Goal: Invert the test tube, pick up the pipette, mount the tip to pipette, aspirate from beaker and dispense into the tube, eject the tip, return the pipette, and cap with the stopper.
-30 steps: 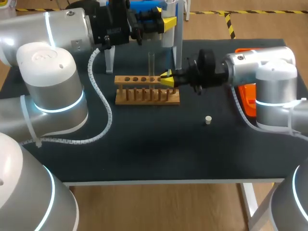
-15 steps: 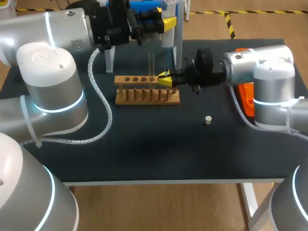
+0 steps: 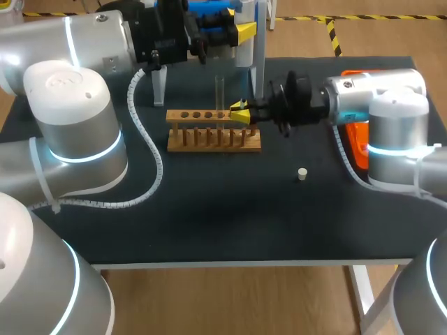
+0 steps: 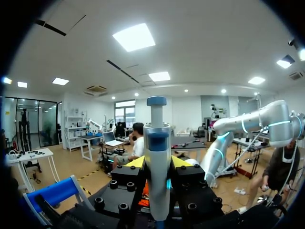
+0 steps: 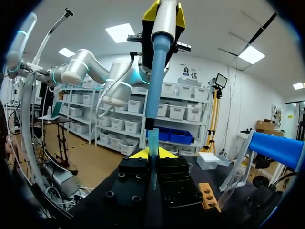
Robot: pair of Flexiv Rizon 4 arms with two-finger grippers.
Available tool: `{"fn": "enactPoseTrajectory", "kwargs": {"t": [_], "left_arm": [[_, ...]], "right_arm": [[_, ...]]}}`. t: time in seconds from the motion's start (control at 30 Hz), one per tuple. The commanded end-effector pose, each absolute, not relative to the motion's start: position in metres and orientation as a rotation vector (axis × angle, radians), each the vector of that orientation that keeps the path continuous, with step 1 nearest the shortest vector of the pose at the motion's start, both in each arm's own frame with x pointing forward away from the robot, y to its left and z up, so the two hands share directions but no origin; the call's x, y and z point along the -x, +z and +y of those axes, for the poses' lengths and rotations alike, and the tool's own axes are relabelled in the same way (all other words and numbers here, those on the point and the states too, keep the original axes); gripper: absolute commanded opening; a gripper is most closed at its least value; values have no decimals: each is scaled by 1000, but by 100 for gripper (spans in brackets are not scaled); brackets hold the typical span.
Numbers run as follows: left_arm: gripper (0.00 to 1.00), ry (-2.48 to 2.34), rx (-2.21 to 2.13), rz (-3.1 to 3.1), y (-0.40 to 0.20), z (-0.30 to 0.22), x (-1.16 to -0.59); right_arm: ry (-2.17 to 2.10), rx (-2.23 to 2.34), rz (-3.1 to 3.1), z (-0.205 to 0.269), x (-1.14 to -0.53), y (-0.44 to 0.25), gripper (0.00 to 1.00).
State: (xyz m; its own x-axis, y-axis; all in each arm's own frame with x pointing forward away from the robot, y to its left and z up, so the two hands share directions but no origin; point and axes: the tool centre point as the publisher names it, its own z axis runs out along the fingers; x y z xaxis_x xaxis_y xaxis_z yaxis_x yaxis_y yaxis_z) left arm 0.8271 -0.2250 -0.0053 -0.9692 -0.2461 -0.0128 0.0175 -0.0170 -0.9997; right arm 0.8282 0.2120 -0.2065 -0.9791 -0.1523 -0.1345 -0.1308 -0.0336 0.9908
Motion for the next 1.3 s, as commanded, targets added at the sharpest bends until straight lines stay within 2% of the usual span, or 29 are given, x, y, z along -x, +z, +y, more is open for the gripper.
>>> {"fn": "enactPoseTrajectory", "kwargs": {"t": [0.03, 1.3], "left_arm": [[0, -2100, 248, 2061, -10, -226, -827], [0, -2100, 248, 2061, -10, -226, -827]], "right_arm": [[-2227, -331, -2171, 210, -825, -202, 0], [-2214, -307, -2135, 213, -832, -172, 0]]}}
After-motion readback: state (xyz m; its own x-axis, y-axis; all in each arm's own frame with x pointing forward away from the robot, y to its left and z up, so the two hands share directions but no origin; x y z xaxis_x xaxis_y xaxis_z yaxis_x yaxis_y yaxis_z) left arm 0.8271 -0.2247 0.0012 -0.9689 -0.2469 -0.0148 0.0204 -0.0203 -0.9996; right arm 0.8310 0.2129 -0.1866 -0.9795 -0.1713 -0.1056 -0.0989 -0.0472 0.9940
